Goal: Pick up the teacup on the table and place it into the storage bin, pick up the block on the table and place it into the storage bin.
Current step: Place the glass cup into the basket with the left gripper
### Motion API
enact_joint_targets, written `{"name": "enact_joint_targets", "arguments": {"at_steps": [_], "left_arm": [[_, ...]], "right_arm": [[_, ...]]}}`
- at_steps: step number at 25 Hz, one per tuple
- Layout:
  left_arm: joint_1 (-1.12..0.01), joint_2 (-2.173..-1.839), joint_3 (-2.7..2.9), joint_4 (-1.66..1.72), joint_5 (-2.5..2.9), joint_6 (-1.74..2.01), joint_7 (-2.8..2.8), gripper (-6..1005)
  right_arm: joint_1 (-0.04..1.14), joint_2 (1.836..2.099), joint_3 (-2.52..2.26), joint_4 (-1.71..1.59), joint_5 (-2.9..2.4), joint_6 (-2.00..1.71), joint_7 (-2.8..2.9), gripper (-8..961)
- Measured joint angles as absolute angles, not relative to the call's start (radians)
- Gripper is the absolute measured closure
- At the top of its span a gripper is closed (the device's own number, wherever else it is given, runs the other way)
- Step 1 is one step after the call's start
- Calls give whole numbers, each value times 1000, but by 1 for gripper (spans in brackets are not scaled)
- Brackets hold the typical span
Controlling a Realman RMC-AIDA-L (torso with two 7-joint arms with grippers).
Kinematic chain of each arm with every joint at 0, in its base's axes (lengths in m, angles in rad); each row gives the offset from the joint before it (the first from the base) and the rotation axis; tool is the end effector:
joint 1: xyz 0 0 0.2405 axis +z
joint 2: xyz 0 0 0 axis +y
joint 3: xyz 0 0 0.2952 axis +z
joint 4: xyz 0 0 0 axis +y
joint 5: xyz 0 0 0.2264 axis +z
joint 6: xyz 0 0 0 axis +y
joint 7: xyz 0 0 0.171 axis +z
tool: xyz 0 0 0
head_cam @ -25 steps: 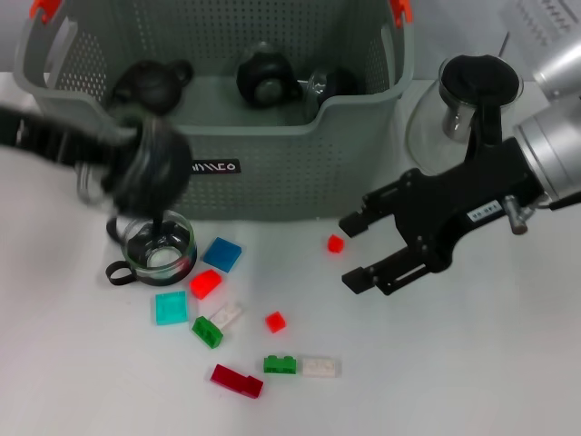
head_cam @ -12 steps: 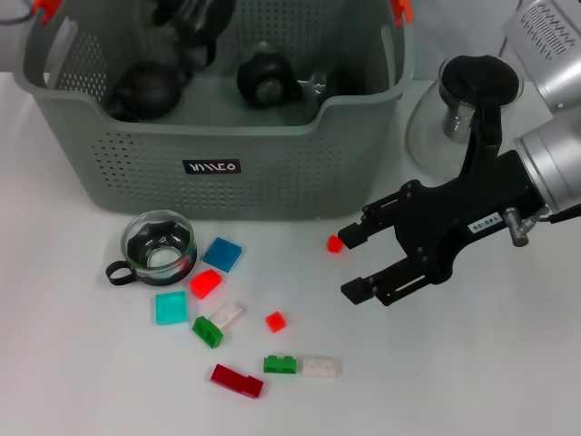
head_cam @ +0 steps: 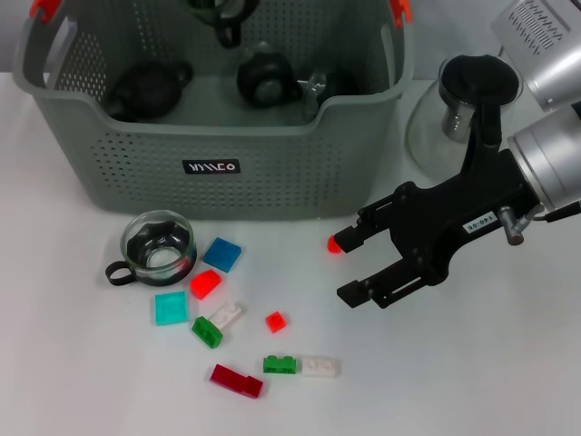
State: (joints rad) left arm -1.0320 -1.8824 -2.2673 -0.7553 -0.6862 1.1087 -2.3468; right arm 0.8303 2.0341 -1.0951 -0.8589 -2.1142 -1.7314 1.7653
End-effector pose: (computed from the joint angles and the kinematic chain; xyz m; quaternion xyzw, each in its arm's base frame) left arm -0.1587 0.5680 0.0608 -0.8818 -0.3356 -0.0561 0.3266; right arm 0.1604 0.3970 -0.0556 0.9917 -0.0929 -0.0466 0.0758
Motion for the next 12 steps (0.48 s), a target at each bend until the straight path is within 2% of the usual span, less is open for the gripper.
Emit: {"name": "enact_joint_targets", "arguments": {"at_steps": [6,12], "left_arm": [[-1066,-1940,-2245,-720,-588,975,-2355,943],[-1084,-2020,-2218,-716,-427,888,-2399,942]], "right_arm": [[834,2034,-1099,-858,-2116,-1737,1767,177],[833,2034,-1108,-857,-2116,-1737,1767,177]]}}
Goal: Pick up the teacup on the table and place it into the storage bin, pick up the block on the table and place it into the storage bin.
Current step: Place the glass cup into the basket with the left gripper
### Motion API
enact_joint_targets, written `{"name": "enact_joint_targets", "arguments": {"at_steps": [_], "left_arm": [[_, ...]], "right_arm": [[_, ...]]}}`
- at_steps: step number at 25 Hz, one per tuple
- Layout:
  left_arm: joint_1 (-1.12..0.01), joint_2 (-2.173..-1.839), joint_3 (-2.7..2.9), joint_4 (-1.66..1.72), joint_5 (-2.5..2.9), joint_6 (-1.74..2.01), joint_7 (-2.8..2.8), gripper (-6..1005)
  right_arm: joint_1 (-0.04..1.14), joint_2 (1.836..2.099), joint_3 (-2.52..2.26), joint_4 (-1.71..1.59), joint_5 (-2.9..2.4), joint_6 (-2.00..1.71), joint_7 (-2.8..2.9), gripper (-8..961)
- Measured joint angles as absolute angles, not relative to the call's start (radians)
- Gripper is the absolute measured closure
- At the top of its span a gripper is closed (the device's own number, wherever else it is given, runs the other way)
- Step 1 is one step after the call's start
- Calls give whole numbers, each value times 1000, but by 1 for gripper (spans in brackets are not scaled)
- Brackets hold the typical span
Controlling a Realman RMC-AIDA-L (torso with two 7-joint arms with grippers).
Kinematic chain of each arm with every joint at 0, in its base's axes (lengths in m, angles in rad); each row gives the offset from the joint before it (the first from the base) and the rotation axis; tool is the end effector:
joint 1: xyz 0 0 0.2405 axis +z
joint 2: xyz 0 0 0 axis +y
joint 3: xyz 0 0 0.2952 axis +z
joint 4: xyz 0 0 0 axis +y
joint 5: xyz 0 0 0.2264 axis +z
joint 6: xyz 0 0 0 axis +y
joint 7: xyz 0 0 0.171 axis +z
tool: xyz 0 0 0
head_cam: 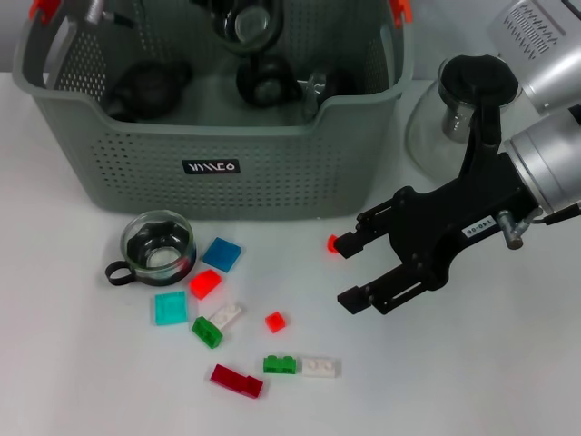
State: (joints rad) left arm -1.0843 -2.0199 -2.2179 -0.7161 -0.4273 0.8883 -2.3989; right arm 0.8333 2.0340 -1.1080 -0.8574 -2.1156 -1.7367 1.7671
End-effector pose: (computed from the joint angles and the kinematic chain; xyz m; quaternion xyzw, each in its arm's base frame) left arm -0.1509 0.5752 -0.0014 -0.8770 -0.2874 0.0115 0.3849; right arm 0.1600 0.3951 -0.0573 0.9916 -0.0905 -0.0406 0.0825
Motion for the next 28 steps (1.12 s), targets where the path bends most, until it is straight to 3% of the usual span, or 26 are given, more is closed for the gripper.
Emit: {"name": "enact_joint_targets", "arguments": {"at_steps": [6,28], "left_arm": [[-1086,-2063,-2186,-715,-352,855,-2427,941],[-1074,-2104,-2126,-707,-327,832,-2430,939]], "right_arm": [[831,2034,-1110,-857,-2115,-1734,1767,177],[818,2034,-1111,-857,-2115,-1730,1765,178]]}}
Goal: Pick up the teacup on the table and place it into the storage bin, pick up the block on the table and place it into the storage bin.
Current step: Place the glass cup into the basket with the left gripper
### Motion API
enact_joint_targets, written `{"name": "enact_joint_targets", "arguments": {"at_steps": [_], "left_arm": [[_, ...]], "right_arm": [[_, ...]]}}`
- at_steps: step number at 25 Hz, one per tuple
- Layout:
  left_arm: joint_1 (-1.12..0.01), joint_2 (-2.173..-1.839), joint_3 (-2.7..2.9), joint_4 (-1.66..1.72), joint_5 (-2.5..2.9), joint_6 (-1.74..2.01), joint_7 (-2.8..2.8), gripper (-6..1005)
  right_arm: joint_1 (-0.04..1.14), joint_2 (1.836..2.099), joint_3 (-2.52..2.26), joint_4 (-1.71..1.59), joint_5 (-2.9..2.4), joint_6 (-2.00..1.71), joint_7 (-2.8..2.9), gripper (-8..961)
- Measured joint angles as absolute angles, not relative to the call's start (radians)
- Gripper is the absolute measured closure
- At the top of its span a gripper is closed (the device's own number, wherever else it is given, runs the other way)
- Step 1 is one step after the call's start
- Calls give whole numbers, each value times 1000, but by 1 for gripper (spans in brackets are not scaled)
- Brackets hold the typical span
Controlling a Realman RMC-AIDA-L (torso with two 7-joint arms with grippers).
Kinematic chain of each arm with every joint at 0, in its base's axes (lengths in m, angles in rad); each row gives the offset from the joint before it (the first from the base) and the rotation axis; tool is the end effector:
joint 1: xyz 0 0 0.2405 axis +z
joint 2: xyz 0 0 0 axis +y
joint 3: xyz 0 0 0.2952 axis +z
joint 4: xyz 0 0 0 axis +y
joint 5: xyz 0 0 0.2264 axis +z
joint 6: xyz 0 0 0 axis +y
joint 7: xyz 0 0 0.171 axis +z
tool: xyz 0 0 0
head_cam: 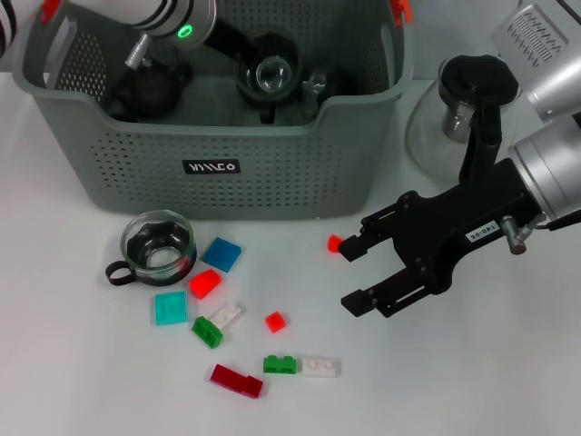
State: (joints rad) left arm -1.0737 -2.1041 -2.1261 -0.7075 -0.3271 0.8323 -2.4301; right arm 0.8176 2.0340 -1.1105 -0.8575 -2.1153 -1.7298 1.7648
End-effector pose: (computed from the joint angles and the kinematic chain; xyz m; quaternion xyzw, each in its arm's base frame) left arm -0.1515 0.5575 -0.0514 -0.8891 -0.2523 0.0597 0.3772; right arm 0.1661 0.3935 -0.0578 0.9913 -0.0968 -0.0409 0.0794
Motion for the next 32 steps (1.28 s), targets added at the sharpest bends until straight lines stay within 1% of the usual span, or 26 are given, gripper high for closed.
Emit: {"name": "enact_joint_targets", "arguments": {"at_steps": [12,32], "left_arm": [[-1041,-2122,-2104,-705,-327,808,-2423,937],[-1029,-2128,-2062,-706,-326,800,-2422,935]], "right_arm": [[817,2036,-1111,-856,-2115,-1727,1760,177],[818,2036,-1111,-856,-2117,-1724,1758,178]]}}
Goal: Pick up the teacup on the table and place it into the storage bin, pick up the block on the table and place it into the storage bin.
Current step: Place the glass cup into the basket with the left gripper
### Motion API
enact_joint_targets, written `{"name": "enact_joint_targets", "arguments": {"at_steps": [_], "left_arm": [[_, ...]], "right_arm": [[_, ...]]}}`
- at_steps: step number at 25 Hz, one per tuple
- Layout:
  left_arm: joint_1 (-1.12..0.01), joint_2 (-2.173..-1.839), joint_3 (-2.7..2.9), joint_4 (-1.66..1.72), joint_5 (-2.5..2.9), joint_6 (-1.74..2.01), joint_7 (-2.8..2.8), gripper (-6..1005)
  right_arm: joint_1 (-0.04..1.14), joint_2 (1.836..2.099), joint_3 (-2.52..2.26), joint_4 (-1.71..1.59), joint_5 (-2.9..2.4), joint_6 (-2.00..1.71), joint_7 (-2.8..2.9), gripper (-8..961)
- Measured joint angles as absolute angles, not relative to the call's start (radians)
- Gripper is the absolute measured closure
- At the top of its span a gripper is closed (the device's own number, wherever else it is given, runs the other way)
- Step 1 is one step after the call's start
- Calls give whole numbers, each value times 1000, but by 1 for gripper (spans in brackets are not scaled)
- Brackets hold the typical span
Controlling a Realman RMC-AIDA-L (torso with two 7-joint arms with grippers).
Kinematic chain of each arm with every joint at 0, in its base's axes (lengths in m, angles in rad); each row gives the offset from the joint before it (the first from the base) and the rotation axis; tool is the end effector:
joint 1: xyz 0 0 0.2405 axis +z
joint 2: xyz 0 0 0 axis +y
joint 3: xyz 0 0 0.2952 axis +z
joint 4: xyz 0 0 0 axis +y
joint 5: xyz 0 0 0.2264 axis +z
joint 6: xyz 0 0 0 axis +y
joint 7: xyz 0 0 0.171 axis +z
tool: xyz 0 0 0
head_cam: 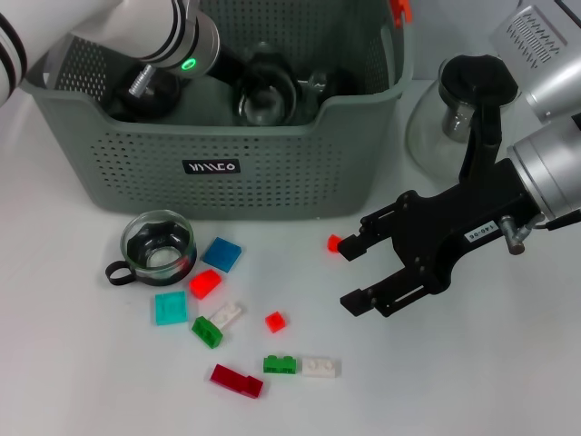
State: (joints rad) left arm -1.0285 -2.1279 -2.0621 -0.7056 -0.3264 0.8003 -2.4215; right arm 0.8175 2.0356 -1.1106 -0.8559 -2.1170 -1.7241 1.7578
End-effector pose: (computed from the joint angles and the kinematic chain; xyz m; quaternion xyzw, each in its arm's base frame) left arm -0.1672 0.5451 -0.0696 -0.8933 -0.2406 0.0780 0.3714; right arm 0.1664 0.3939 -0.0588 0.9917 -0.0942 -0.0410 0.0774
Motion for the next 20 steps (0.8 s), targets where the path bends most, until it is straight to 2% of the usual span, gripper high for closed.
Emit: {"name": "enact_joint_targets", "arguments": {"at_steps": [5,11,13,20], "left_arm": [[-1024,-2128,-2062,-708,-326,799,-2421,888],[-1022,-2128,-2062,-712,-325,799,-2421,673],[-1022,-2128,-2062,-714,-325,800,-2421,434],[-1007,-2122,-2068,-800,-325,872,-2430,340]], "right_arm": [[818,2036,-1109,-856,-2117,-1724,1758,178],[816,2036,-1106,-856,-2117,-1724,1758,178],[816,2036,-1106,-856,-2117,-1724,1758,178],[816,2036,-1104,-856,-2117,-1724,1758,177]]}}
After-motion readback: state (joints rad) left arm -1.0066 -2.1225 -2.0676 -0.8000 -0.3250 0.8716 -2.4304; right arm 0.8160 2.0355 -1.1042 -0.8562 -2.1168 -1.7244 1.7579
